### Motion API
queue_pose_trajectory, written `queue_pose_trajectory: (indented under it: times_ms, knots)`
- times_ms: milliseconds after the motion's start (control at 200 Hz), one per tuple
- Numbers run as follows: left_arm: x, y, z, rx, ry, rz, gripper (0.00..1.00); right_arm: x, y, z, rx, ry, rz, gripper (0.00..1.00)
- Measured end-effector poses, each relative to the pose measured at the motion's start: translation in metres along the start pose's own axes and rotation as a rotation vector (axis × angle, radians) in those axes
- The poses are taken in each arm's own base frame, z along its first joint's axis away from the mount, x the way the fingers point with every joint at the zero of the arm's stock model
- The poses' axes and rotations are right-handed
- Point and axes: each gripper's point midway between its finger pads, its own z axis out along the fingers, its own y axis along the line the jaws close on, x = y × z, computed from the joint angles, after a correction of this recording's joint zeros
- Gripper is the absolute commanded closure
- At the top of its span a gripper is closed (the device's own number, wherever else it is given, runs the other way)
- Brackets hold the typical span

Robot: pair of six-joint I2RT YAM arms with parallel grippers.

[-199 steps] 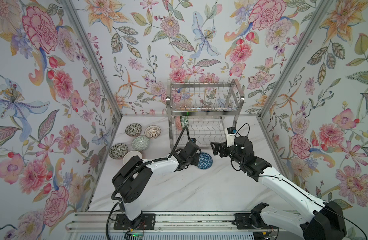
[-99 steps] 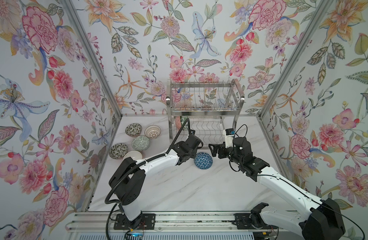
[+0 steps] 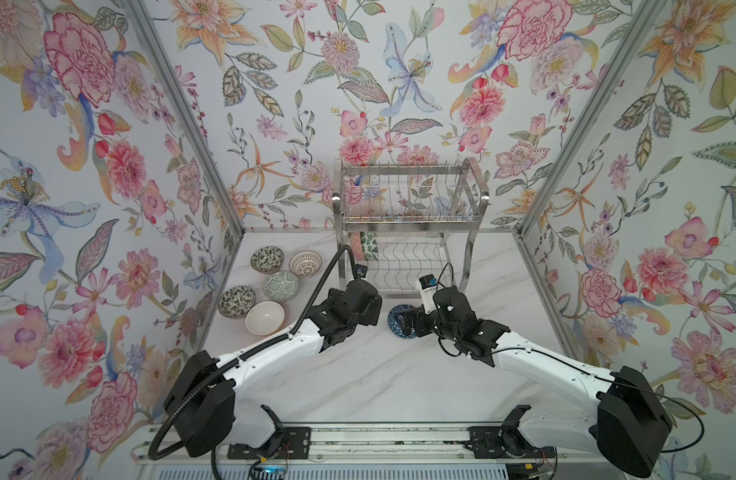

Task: Load the bowls into the dish rack
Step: 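Release the blue bowl with the left gripper while the right gripper lowers to it, then grasp and lift the blue bowl with the right gripper while the left arm withdraws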

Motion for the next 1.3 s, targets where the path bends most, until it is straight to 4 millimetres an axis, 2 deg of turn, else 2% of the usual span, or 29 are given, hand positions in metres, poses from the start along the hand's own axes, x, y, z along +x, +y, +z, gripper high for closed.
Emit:
queue_pose_trajectory:
  times_ms: [205, 315, 460, 590, 706, 936, 1096, 1301]
  knots:
    - [0.007, 0.026, -0.011, 0.095, -0.052, -0.131, 0.01, 0.033, 0.003, 0.025, 0.04, 0.113, -0.008, 0.01]
    - [0.01, 0.034, -0.022, 0.162, -0.109, -0.201, 0.01, 0.037, 0.006, 0.036, 0.056, 0.142, -0.014, 0.01]
    - [0.012, 0.034, -0.037, 0.243, -0.232, -0.267, 0.01, 0.034, 0.013, 0.049, 0.074, 0.155, -0.027, 0.0]
    - [0.021, 0.037, -0.042, 0.27, -0.283, -0.299, 0.01, 0.036, 0.016, 0.058, 0.095, 0.168, -0.038, 0.16]
    - [0.015, 0.034, -0.045, 0.292, -0.306, -0.298, 0.01, 0.039, 0.017, 0.066, 0.118, 0.182, -0.054, 0.27]
    - [0.008, 0.036, -0.05, 0.309, -0.335, -0.303, 0.01, 0.044, 0.014, 0.077, 0.157, 0.214, -0.073, 0.54]
    - [-0.004, 0.048, -0.049, 0.321, -0.371, -0.338, 0.01, 0.046, 0.011, 0.083, 0.176, 0.229, -0.072, 0.62]
    - [0.012, 0.053, -0.03, 0.296, -0.285, -0.391, 0.01, 0.051, 0.009, 0.086, 0.191, 0.25, -0.076, 0.71]
